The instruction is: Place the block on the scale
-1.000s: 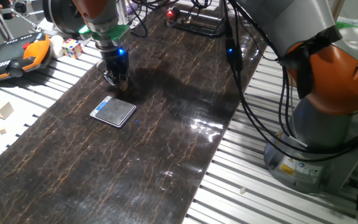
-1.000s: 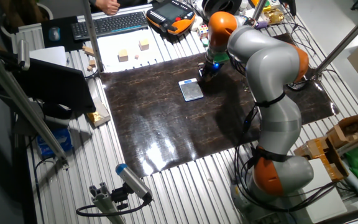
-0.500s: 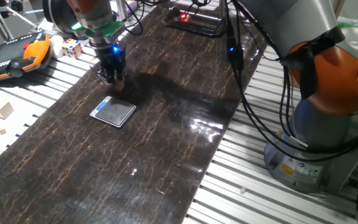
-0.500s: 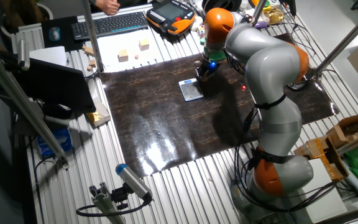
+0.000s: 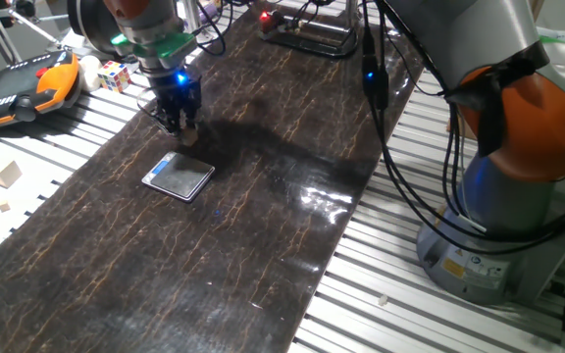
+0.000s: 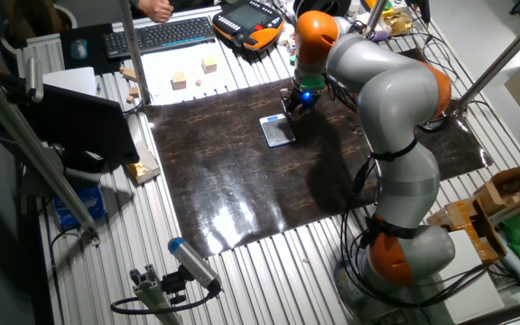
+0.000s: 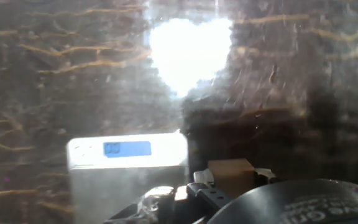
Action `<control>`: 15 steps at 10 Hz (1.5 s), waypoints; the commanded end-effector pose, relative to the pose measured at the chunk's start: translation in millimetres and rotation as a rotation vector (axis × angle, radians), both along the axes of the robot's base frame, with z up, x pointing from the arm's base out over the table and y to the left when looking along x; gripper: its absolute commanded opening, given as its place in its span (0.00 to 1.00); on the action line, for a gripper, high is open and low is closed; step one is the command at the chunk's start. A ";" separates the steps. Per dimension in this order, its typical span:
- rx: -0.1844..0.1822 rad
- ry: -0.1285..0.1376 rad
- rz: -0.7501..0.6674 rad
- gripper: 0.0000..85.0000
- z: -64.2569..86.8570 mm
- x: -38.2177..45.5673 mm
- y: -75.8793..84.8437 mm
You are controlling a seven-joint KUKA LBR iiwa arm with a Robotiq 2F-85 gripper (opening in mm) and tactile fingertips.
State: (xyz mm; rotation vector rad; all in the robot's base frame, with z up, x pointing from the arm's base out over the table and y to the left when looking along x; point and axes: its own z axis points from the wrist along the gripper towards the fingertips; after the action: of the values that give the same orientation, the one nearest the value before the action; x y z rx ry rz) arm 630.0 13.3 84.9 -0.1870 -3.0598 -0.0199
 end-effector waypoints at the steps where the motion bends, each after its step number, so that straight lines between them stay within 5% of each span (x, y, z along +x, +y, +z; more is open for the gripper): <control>1: -0.007 -0.008 -0.004 0.02 1.4 -1.5 1.0; 4: -0.032 -0.007 0.031 0.02 3.1 -2.1 0.7; 9: -0.010 0.012 0.175 0.02 3.1 -2.1 0.7; 12: -0.013 0.016 0.134 0.02 4.8 -1.9 25.1; 15: -0.012 -0.010 0.086 0.02 -7.9 -9.4 52.4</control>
State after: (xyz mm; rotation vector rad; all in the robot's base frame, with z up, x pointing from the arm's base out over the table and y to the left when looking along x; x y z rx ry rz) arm 620.5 66.5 76.3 -0.0615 -3.0783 0.0000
